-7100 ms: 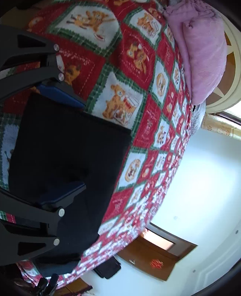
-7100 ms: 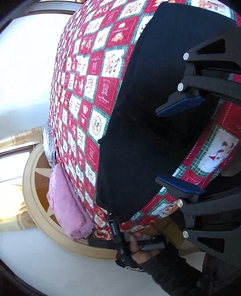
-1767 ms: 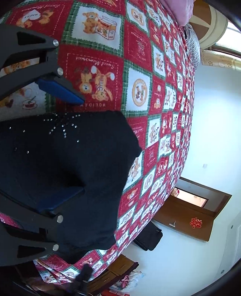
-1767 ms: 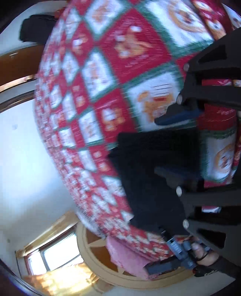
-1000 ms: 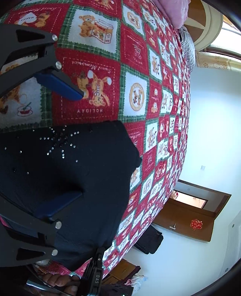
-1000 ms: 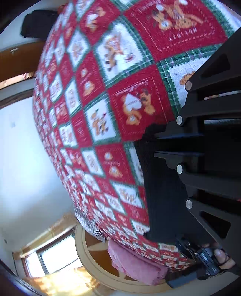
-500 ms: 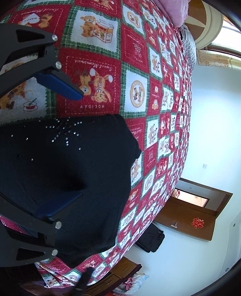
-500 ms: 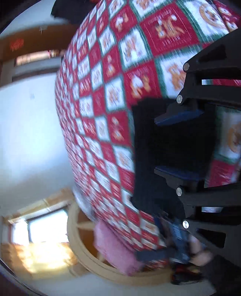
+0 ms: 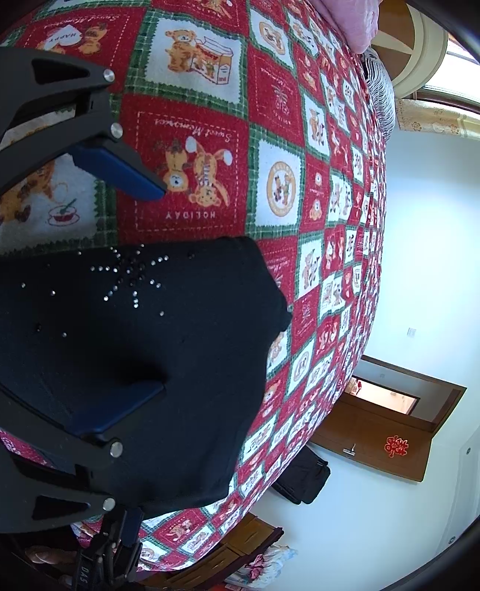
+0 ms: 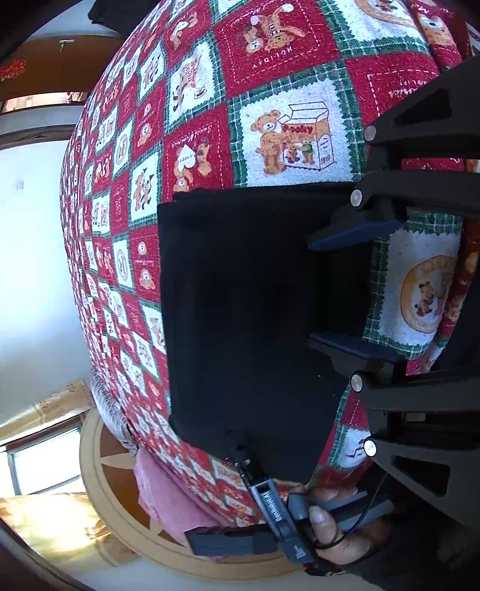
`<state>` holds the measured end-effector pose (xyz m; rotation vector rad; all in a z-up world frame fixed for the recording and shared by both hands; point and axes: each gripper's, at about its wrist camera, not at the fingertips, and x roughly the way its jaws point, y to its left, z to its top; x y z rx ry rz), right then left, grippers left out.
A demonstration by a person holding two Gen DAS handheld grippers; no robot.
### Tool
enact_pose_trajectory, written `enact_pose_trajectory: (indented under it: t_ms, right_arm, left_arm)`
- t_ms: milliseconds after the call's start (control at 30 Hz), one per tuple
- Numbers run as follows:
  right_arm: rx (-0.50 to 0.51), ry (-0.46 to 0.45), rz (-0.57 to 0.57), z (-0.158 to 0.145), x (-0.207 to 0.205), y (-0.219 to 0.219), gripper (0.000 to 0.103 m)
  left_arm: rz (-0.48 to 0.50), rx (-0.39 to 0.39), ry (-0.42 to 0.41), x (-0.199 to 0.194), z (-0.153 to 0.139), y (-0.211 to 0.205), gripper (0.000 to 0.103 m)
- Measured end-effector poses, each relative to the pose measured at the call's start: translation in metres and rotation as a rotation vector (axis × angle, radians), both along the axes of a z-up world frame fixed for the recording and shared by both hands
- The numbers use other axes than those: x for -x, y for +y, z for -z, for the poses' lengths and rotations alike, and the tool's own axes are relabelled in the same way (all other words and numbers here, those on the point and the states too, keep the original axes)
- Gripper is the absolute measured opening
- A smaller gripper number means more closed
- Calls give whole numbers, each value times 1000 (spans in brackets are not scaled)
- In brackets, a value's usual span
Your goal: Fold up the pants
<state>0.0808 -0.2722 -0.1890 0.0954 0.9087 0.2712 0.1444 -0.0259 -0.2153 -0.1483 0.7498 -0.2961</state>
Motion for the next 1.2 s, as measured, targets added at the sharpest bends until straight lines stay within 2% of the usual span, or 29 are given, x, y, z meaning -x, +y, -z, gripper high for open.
enact_pose_trajectory:
  t_ms: [167,267,367,433,500,567,600,667,867,933,1000,1067,1200]
  right_arm:
    - [29,-6,-10,-16,4,3,48]
    - [-29,-65,-13,-37,1,1,48]
    - [-94,-89,-50,-49,-19,8,48]
    - [-153,-80,-52,-47,-44,7,48]
    - [-152,-70,-13,-39,-64,2,49]
    - [-150,-12,63,-20,-86,-13,49]
    - [-187,5,73,-14,-91,-20,49]
    - [-237,1,76,-17,-86,-26,49]
    - [-150,-48,59,-38,-40,-22,49]
    - [-157,-35,27,-33,-28,-23,49]
    - [-122,30,6,-15,-25,-20,49]
    - [-104,13,-9,-7,-20,-20,49]
    - [-179,-27,4,-20,-17,-32,49]
  left_arm:
    - [10,-16,-16,8,-5,1,100]
    - [18,-15,-6,9,-3,0,100]
    - [31,-22,-6,12,-1,-4,100]
    - [40,-31,-16,15,-3,-8,100]
    - [53,-45,-23,16,-2,-11,100]
    - [58,-52,-21,16,1,-11,100]
    - [57,-48,-13,14,3,-10,100]
    - [55,-35,-5,14,4,-7,101]
    - [31,-34,-27,21,-2,2,101]
    - [37,-38,-17,20,1,0,101]
    - [42,-47,-6,19,5,-2,101]
    - [44,-51,-7,18,8,-4,103]
    - [41,-34,-10,19,4,-1,103]
